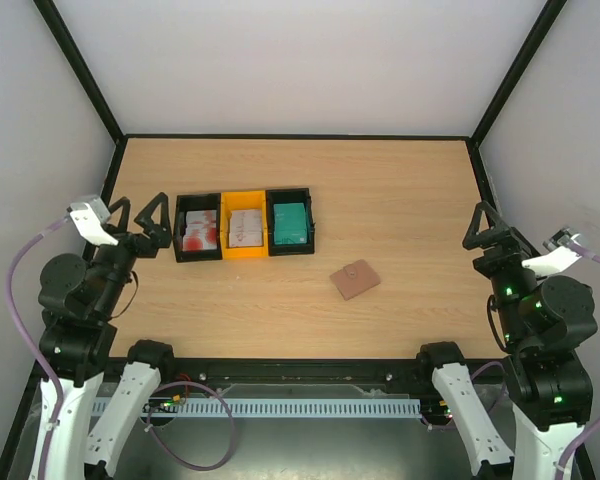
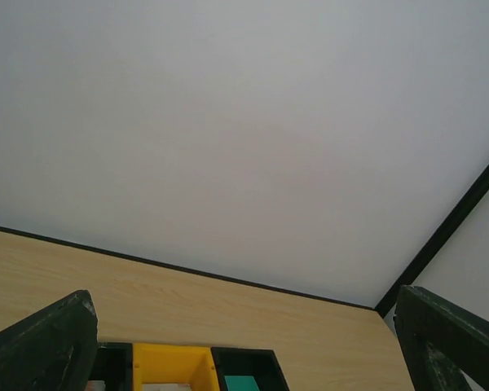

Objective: Put the credit cards into the card holder
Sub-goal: Open the card holder at the center of the board.

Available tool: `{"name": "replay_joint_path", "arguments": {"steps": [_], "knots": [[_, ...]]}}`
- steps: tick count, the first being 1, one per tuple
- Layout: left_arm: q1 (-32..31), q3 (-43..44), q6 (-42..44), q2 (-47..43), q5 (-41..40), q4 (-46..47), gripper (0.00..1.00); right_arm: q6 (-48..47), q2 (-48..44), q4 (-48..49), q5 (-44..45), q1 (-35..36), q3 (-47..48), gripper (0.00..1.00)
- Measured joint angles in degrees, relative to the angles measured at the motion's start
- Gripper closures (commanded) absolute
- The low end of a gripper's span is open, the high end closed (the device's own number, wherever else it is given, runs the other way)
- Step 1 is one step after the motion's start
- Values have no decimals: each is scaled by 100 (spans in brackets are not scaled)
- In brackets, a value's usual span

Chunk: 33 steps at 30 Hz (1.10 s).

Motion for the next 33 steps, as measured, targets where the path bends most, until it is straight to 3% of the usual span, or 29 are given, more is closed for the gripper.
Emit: {"name": "replay_joint_path", "arguments": {"steps": [6, 11, 18, 25, 30, 33], "knots": [[52, -76, -127, 219, 420, -2, 0, 22, -79, -11, -264, -72, -33, 2], [66, -236, -273, 638, 793, 2, 0, 24, -483, -42, -363, -101, -599, 2], [83, -1104, -378, 905, 1180, 334, 0, -66, -356, -15, -855, -103, -1493, 0], [-48, -1631, -555, 1707, 2122, 1215, 0, -48, 136, 140, -1331, -103, -2802, 11], [-758, -1952, -691, 2415, 2334, 1628, 0, 13, 262, 146, -1241, -103, -3386, 25], [-1224, -2046, -804, 2785, 2267, 1840, 1, 138, 420, 155, -1235, -96, -3648, 28]]}}
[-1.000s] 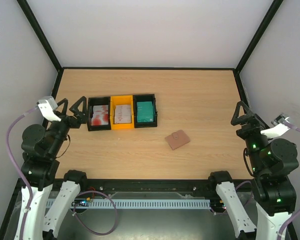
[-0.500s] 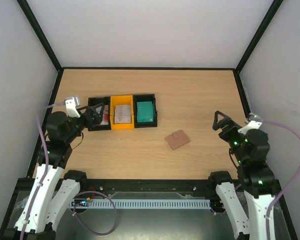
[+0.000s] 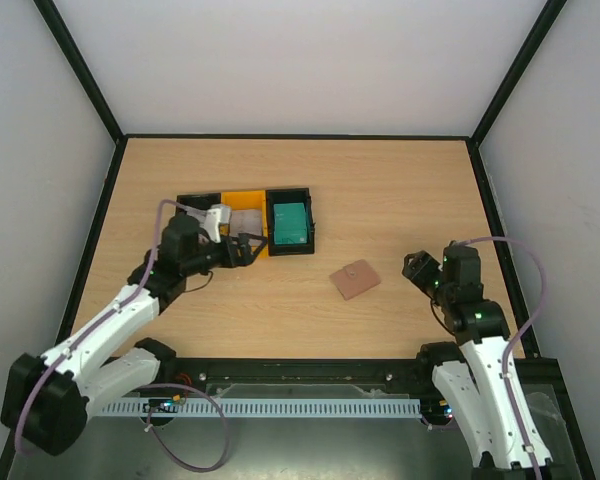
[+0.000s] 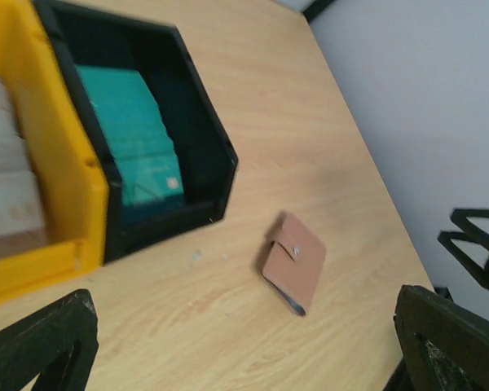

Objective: Put the credit cards into the card holder
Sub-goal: Open the card holder at the center of the board.

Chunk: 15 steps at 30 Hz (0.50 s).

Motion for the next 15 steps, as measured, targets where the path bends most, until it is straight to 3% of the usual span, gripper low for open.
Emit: {"name": "replay_joint_path", "arguments": {"steps": [5, 11, 15], "knots": [[-1069, 44, -118, 756, -356, 260, 7, 310, 343, 302, 22, 323, -385, 28], [-1853, 431, -195, 1729, -741, 385, 16, 828, 1309, 1019, 304, 1735, -750, 28], [-2205, 756, -267, 2347, -822, 551, 27, 1117, 1858, 1534, 466, 2295, -850, 37]]}}
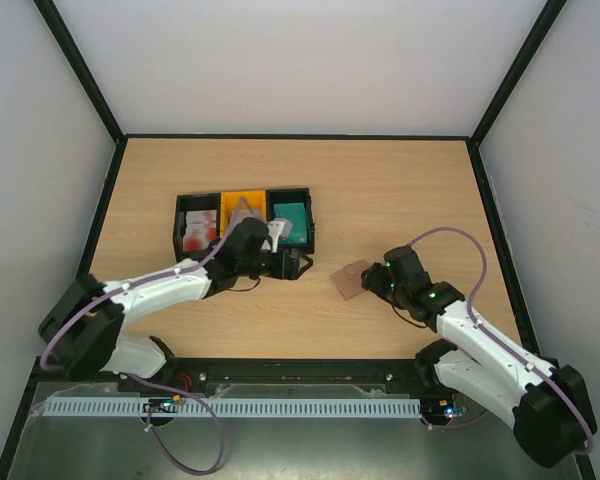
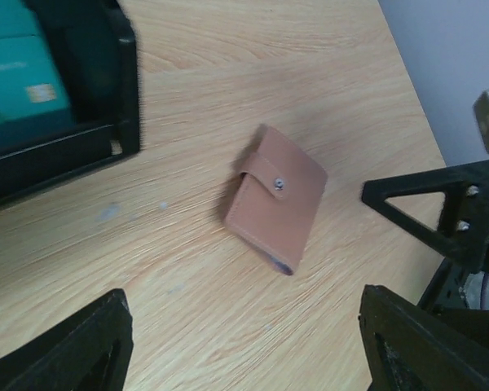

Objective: Put the credit cards into the card holder
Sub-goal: Open the card holder at the center of the board.

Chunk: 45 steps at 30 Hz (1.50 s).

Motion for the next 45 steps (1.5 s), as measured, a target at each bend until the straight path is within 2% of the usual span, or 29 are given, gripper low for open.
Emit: {"name": "replay_joint_path", "arguments": {"steps": [6, 11, 19, 22, 27, 33, 39, 45], "knots": [[-577, 957, 39, 1239, -76, 24, 39, 284, 262, 745, 114, 107, -501, 45], [-960, 1624, 179, 2120, -92, 63, 40, 442, 319, 1220, 166, 107, -890, 47], [-1060, 2277, 402, 3233, -22, 11, 38, 551, 645, 2022, 87, 107, -1161, 48], [-1060, 2509, 505, 3526, -28, -33, 43, 581, 695, 2350, 33, 107, -1263, 50], [-1062, 2583, 621, 3731, -111, -50, 59, 667, 723, 2894, -90, 107, -1473, 53], [-1093, 2507, 660, 3731, -289, -33, 72, 658, 841, 3174, -249, 105, -1519, 54], [-1095, 2184, 564, 3654, -409, 337, 79, 629, 1185, 3648, -623, 101, -1528, 56], [-1115, 1797, 428, 3469, -450, 612, 79, 632, 1226, 3888, -861, 101, -1596, 56]]}}
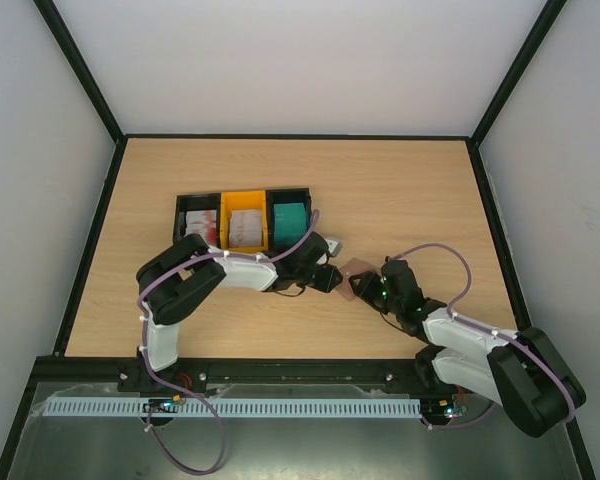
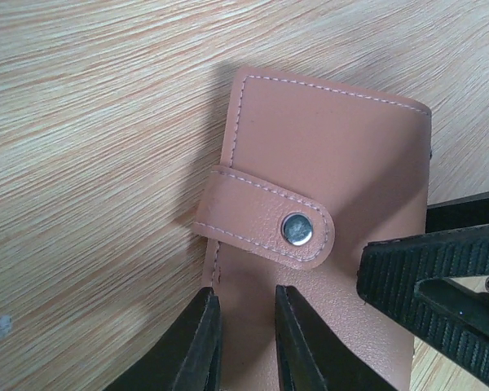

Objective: Put the credit cards into the card holder
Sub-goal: Open the card holder at the center of the board.

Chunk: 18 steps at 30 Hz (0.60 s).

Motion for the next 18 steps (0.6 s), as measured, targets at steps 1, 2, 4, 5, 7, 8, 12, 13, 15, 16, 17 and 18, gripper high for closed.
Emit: {"name": "replay_joint_path", "arguments": {"steps": [1, 2, 4, 5, 7, 8, 12, 13, 15, 16, 17, 18], "knots": [[-7, -26, -15, -9, -15, 28, 79, 0, -2, 61, -31, 0, -28, 57], [-11, -46, -24, -11, -33, 63, 80, 2, -7, 127, -52, 0, -57, 58], [-13, -61, -50, -13, -55, 90, 80, 13, -17, 269, -87, 0, -118, 60], [-15, -76, -61, -13, -66, 116, 80, 24, -17, 317, -94, 0, -136, 61], [-22, -101, -85, -17, -94, 146, 80, 55, -15, 479, -109, 0, -179, 64], [-22, -109, -101, -17, -101, 162, 80, 72, -11, 577, -120, 0, -201, 66], [-22, -125, -129, -20, -120, 184, 82, 164, 83, 909, -155, -2, -243, 80], [-22, -129, -142, -22, -125, 190, 83, 181, 101, 966, -160, -2, -249, 84], [-22, -175, -166, -61, -149, 214, 82, 197, 114, 1043, -157, -2, -251, 95], [-22, -249, -184, -118, -153, 247, 80, 173, 114, 1047, -164, 0, -251, 98], [-24, -345, -195, -195, -155, 275, 78, 173, 109, 1043, -188, 0, -251, 98], [-33, -466, -210, -304, -162, 278, 74, 170, 94, 1023, -197, 4, -251, 98]]}}
